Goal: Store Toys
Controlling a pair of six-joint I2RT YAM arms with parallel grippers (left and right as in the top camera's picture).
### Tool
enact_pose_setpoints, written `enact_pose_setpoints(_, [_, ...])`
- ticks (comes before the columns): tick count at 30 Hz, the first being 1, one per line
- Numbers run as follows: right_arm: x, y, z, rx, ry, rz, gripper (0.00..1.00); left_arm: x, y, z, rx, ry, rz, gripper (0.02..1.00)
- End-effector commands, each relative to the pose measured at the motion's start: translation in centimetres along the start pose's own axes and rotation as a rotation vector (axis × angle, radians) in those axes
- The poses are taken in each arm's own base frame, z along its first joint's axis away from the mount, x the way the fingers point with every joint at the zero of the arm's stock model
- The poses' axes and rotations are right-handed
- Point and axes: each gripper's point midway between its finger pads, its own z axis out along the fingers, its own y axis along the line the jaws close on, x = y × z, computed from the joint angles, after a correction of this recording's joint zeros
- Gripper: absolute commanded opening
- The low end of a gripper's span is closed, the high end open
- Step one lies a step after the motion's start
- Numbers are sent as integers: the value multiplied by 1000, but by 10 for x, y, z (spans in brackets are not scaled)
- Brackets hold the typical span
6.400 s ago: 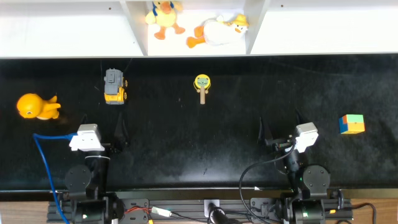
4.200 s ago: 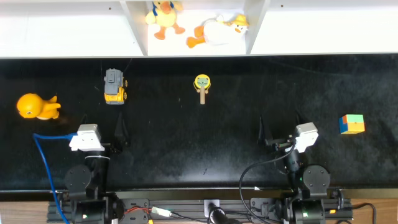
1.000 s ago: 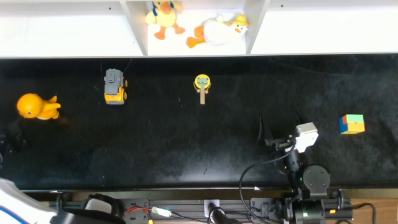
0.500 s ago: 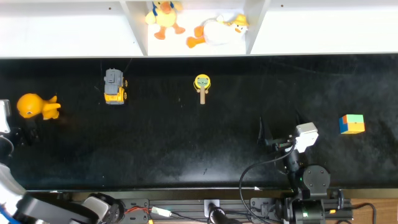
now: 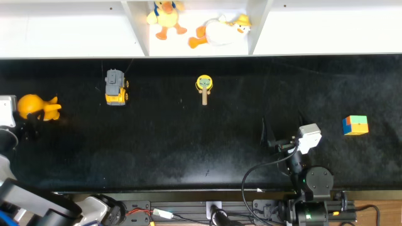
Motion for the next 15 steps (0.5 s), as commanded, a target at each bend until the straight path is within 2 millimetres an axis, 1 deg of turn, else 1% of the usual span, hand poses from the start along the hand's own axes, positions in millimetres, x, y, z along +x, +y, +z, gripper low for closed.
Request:
enact_pose_setpoints(1, [3, -1, 0, 5, -1, 4, 996, -14, 3, 0, 1, -36, 18, 669])
enact_pose_setpoints(6, [3, -1, 0, 5, -1, 4, 996, -14, 4, 0, -4, -35, -10, 507])
enact_pose_setpoints(10, [3, -1, 0, 5, -1, 4, 998, -15, 5, 0, -7, -39, -24, 400])
enact_pose_setpoints(12, [3, -1, 0, 5, -1, 4, 996, -17, 7, 0, -12, -46, -44, 290])
enact_pose_setpoints(15, [3, -1, 0, 5, -1, 4, 996, -21, 6, 0, -4, -63, -55, 213])
